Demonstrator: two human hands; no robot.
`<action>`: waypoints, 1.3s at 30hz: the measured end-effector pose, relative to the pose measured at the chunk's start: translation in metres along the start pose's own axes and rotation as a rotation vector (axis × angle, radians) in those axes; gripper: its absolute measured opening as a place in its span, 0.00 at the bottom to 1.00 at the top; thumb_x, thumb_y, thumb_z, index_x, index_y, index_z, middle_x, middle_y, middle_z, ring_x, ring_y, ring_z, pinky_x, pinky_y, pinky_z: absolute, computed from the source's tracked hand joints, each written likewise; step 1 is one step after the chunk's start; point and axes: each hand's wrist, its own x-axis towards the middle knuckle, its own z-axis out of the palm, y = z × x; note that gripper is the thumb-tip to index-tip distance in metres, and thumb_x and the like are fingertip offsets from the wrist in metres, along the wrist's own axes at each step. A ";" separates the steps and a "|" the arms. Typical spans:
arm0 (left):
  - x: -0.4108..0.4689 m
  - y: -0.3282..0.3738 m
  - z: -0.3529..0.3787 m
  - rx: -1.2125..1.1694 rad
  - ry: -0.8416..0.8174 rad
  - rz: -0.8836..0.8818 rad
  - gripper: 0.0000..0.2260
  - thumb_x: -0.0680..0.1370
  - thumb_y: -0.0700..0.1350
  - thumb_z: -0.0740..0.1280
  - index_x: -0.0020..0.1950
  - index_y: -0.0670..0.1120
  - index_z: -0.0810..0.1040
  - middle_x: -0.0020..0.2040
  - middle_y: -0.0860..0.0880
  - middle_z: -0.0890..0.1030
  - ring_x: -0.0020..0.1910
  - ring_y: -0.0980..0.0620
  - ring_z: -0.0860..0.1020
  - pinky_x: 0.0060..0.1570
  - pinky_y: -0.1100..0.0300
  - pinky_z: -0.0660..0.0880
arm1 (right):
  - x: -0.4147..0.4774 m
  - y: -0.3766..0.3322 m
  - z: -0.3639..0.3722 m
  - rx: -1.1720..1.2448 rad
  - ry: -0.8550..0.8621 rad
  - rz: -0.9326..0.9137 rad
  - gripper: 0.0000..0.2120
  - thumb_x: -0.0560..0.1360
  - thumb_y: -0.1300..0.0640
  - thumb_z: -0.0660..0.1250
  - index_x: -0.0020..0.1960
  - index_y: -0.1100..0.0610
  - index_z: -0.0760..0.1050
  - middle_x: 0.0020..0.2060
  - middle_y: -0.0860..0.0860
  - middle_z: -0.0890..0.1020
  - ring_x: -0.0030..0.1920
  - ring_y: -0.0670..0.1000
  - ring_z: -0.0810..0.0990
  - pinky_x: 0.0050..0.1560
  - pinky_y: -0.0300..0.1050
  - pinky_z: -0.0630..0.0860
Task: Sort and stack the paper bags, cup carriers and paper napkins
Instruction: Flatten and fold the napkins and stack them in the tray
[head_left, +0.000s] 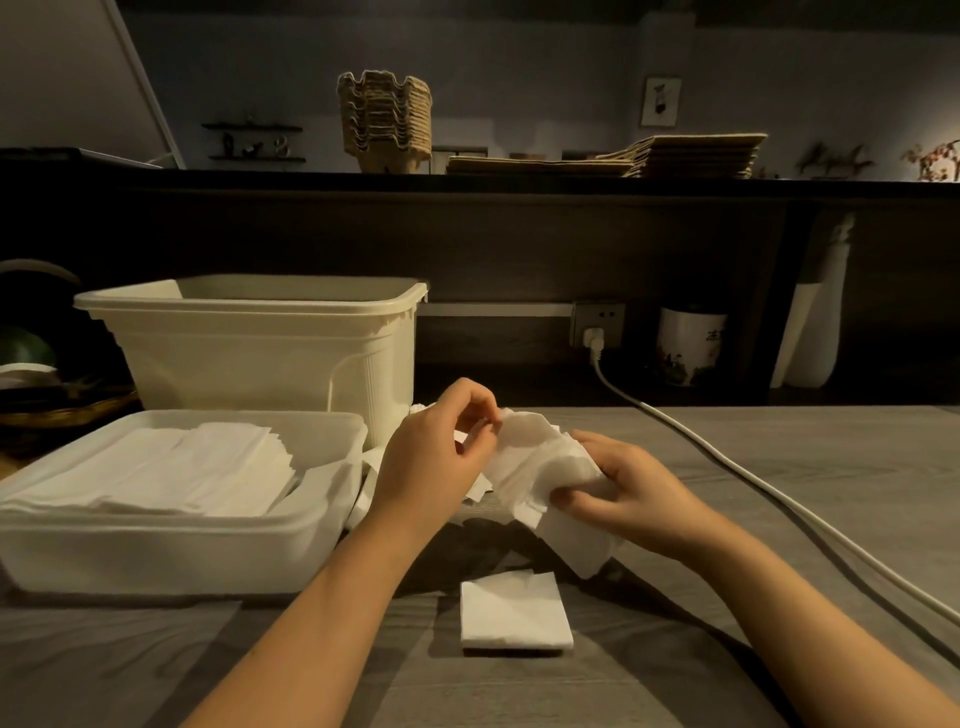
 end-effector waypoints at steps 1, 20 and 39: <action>0.000 0.000 0.000 -0.007 0.001 -0.005 0.08 0.76 0.40 0.67 0.47 0.52 0.72 0.45 0.55 0.79 0.46 0.58 0.77 0.42 0.70 0.75 | 0.000 0.000 0.000 -0.010 -0.002 0.006 0.03 0.73 0.54 0.68 0.47 0.49 0.77 0.49 0.42 0.76 0.49 0.41 0.76 0.47 0.34 0.76; 0.000 0.007 0.001 -0.148 -0.133 -0.022 0.11 0.74 0.42 0.70 0.45 0.59 0.75 0.44 0.68 0.73 0.47 0.78 0.70 0.43 0.83 0.67 | 0.002 -0.009 0.003 -0.091 0.167 -0.049 0.09 0.74 0.57 0.68 0.47 0.44 0.74 0.49 0.33 0.70 0.50 0.34 0.72 0.45 0.30 0.74; 0.006 0.000 0.002 -0.140 -0.248 -0.360 0.17 0.74 0.47 0.69 0.62 0.51 0.72 0.59 0.52 0.77 0.55 0.53 0.74 0.48 0.65 0.71 | 0.002 -0.015 0.003 0.186 0.304 0.092 0.12 0.74 0.61 0.67 0.43 0.43 0.71 0.44 0.38 0.75 0.45 0.39 0.76 0.37 0.32 0.77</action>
